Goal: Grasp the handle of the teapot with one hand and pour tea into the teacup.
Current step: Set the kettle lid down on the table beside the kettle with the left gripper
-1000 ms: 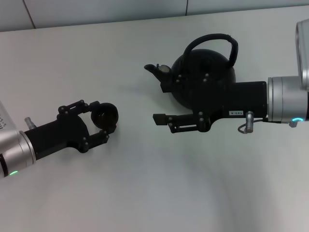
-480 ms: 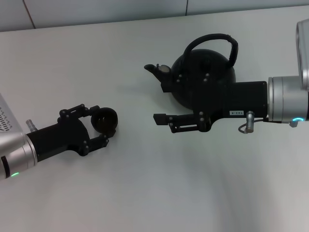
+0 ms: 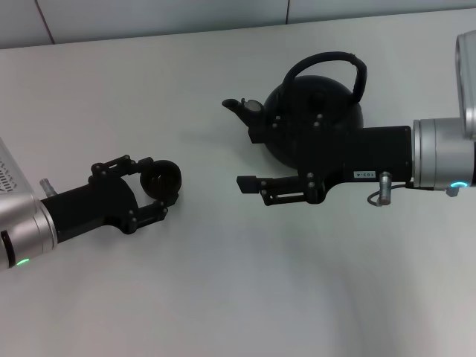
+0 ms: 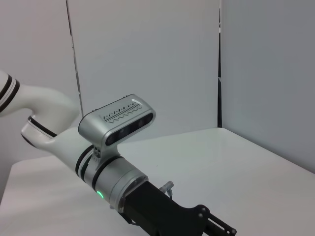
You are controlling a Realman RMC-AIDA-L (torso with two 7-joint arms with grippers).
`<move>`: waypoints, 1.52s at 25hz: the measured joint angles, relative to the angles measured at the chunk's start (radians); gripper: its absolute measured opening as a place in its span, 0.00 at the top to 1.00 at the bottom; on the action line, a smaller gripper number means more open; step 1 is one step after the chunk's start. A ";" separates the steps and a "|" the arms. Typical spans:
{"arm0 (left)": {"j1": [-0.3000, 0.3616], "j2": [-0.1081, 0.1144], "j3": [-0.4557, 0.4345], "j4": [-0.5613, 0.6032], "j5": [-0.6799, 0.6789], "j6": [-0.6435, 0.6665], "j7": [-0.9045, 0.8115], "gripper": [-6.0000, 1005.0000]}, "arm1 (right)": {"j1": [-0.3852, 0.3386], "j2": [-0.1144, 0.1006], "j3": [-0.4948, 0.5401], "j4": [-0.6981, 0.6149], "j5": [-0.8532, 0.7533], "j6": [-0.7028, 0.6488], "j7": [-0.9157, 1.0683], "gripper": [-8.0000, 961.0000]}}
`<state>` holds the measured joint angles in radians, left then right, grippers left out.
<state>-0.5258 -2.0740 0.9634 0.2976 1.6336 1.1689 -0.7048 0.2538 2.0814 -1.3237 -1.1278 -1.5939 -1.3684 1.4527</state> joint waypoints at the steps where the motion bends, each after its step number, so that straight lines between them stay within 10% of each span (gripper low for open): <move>1: -0.004 0.001 0.000 0.000 0.000 -0.001 -0.015 0.31 | 0.000 -0.001 0.000 0.000 0.000 0.000 0.000 0.21; 25: 0.000 0.001 0.017 0.005 -0.007 -0.022 -0.022 0.24 | -0.004 -0.001 0.004 0.002 -0.002 0.000 -0.001 0.21; 38: 0.112 0.013 0.000 0.247 -0.090 0.200 -0.160 0.25 | -0.029 0.003 0.031 0.002 0.012 0.016 -0.027 0.21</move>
<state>-0.4141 -2.0612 0.9633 0.5448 1.5437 1.3693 -0.8653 0.2248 2.0840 -1.2923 -1.1259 -1.5820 -1.3519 1.4259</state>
